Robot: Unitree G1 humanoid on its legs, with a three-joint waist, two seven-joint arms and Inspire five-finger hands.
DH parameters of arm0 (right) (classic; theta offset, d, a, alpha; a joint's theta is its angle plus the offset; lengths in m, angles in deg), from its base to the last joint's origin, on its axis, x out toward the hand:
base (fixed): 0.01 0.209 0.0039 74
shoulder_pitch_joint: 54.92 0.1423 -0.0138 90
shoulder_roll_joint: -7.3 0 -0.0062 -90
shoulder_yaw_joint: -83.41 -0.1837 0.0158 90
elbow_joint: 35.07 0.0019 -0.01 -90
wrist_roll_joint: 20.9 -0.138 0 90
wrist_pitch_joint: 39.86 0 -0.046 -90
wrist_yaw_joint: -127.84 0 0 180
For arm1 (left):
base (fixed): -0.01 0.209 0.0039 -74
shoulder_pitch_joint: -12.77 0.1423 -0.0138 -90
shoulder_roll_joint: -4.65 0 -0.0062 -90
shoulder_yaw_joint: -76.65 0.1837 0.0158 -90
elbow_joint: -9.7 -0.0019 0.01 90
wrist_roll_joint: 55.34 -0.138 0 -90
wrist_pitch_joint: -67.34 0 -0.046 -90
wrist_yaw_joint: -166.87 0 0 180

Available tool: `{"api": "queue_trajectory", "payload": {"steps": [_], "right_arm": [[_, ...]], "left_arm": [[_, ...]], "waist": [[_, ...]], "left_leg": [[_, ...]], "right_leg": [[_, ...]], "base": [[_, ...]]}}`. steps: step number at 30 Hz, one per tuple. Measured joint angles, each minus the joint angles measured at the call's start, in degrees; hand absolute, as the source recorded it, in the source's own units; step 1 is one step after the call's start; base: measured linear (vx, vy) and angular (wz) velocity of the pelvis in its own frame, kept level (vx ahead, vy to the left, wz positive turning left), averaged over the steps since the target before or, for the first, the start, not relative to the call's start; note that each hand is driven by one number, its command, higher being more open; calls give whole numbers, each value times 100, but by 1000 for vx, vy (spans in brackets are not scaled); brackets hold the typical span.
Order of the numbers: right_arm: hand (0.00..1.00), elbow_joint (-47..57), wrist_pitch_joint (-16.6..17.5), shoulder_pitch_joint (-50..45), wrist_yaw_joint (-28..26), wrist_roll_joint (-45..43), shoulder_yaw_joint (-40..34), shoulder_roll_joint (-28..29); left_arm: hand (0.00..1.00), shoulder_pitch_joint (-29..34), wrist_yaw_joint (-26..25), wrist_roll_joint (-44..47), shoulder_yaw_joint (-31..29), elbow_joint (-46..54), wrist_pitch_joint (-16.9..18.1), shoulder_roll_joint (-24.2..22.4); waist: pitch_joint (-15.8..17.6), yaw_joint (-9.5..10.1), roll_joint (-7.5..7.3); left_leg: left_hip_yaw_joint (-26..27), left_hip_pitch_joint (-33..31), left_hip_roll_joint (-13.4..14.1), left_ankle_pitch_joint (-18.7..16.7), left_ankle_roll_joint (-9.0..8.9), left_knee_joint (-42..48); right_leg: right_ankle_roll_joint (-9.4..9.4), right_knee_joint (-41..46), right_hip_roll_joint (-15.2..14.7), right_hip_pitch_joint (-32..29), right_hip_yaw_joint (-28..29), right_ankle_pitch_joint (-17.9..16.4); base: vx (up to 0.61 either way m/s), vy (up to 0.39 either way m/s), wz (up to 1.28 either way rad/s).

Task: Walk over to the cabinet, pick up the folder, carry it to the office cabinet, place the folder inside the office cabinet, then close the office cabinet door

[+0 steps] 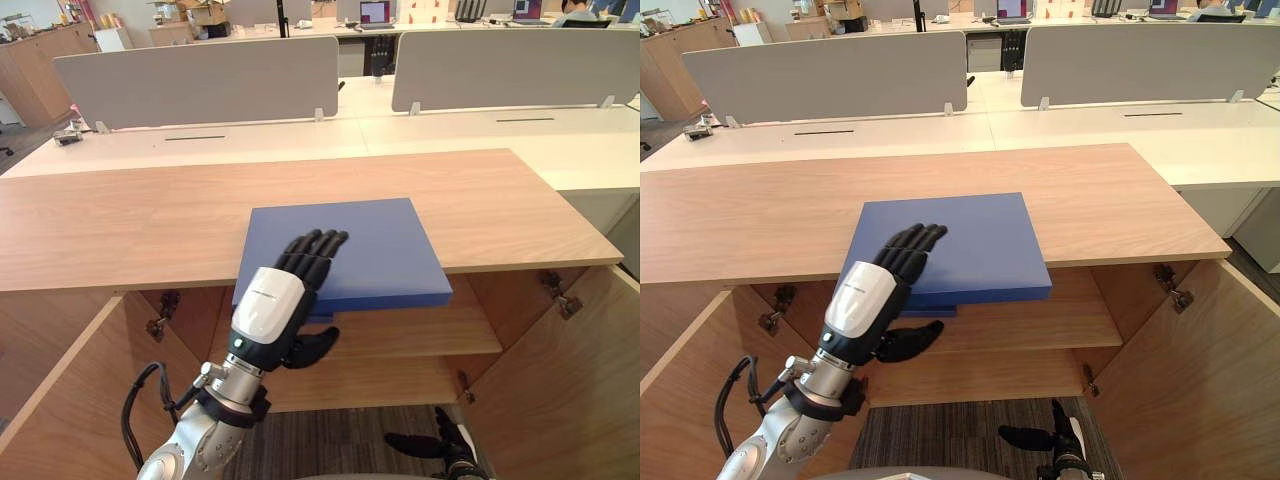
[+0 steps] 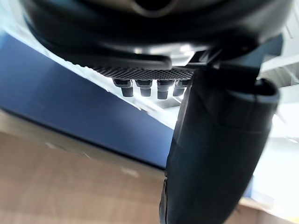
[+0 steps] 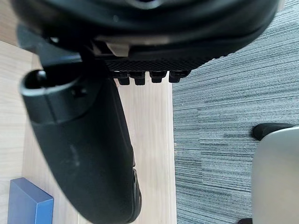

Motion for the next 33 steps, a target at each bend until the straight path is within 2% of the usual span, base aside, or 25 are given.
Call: {"api": "queue_trajectory", "payload": {"steps": [3, 4, 11, 14, 19, 25, 29, 33], "right_arm": [[100, 6, 1, -37, -26, -7, -37, 0], [100, 5, 1, -48, -37, -15, -74, 5], [100, 5, 1, -96, -71, -166, -126, 5], [100, 7, 0, -96, -111, -221, -126, 9], [100, 107, 1, -98, -172, -221, -128, 43], [100, 403, 1, -119, -184, -288, -210, 82], [100, 1173, 8, -267, -149, -477, -227, 135], [100, 2473, 101, -487, -143, -912, -227, 452]], "left_arm": [[100, 8, -51, 1, -213, 0, -61, -220], [0, 21, -68, 1, -232, 0, -82, -261], [0, 129, -153, -103, -486, -96, -200, -401], [0, 52, -256, -392, -735, -404, -169, -277], [0, -136, -403, -369, -1139, -397, -245, -243], [0, -146, -400, -364, -1226, -358, -231, -241], [0, -146, -291, -151, -1218, -39, -214, -352], [0, -146, -160, 767, -909, 821, -124, -816]], "waist": [[-9, 25, -6], [-9, 28, -6], [-15, 25, -19], [-21, 24, -29], [-47, 20, -57], [-49, -17, -58], [-44, -72, -64], [1, -103, -137]], "left_leg": [[-27, -2, 0, 13, -2, -2], [-34, -3, 0, 17, -3, -2], [-49, -8, 11, 62, -2, -7], [-88, -2, 8, 81, 2, -10], [-45, 2, 16, 90, -1, -12], [113, -25, 35, 89, -1, -10], [146, -60, 26, 97, 12, -9], [196, -81, 17, 89, 22, -6]], "right_leg": [[1, -1, 1, 8, -20, -1], [1, -1, 2, 10, -26, -1], [2, 3, 12, 9, -38, 0], [-1, 1, 15, 22, -76, -2], [0, -15, 18, 0, -28, -1], [3, -61, 39, -85, 130, 85], [8, -58, 35, -145, 164, 120], [5, -57, 29, -202, 218, 130]], "base": [[-16, -15, 4], [-16, -16, 3], [-5, -2, 0], [-29, -17, 5], [-14, -2, -3], [-13, 3, -14], [-23, 1, -5], [-20, 0, -7]]}}
